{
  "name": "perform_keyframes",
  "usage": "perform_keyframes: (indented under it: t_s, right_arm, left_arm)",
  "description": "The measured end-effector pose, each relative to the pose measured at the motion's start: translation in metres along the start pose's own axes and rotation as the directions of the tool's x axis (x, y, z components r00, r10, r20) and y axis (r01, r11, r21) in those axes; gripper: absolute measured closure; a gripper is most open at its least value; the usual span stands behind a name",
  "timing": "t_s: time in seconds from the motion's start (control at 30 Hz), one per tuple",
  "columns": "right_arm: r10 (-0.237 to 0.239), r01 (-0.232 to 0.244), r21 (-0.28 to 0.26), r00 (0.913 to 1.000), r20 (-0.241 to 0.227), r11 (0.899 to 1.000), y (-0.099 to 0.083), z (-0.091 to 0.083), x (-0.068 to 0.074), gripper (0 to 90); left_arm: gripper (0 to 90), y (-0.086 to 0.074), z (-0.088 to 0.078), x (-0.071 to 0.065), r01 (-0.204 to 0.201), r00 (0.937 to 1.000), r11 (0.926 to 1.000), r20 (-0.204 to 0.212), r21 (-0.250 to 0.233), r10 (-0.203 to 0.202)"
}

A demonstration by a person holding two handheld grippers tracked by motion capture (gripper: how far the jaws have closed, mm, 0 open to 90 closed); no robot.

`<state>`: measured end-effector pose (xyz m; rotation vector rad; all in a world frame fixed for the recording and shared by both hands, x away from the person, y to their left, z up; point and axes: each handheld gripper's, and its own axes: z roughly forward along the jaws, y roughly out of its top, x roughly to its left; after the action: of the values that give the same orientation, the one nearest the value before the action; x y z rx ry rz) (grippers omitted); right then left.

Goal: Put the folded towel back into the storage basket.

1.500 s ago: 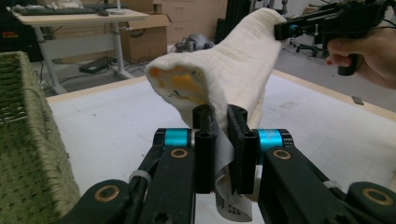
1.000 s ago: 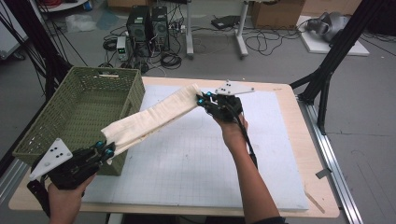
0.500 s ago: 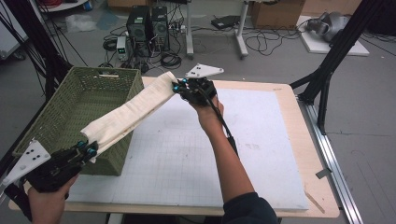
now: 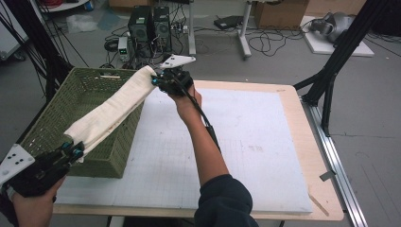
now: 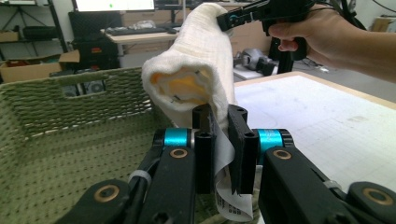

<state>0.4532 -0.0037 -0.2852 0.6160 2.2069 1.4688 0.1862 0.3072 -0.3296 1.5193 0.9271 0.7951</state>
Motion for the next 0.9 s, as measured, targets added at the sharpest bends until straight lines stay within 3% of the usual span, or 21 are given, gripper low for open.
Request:
perform_keyframes:
  t_s: [0.37,0.6,0.9]
  right_arm:
    - [-0.058,0.059,0.019,0.9977,-0.036,0.998,0.025,0.051,0.023,82.3]
    - [-0.077,0.078,0.039,0.9965,-0.034,0.996,0.037,0.072,0.033,82.3]
    - [-0.085,0.086,0.067,0.9963,-0.017,0.994,0.039,0.095,0.041,82.3]
  left_arm:
    - [81.9,-0.005,-0.02,0.024,0.0,0.9966,1.0,-0.083,0.001,0.0]
    - [81.9,-0.004,-0.024,0.038,0.022,0.9918,0.9997,-0.126,0.01,-0.021]
    - [81.9,-0.007,-0.023,0.053,0.052,0.9824,0.9976,-0.182,0.047,-0.042]
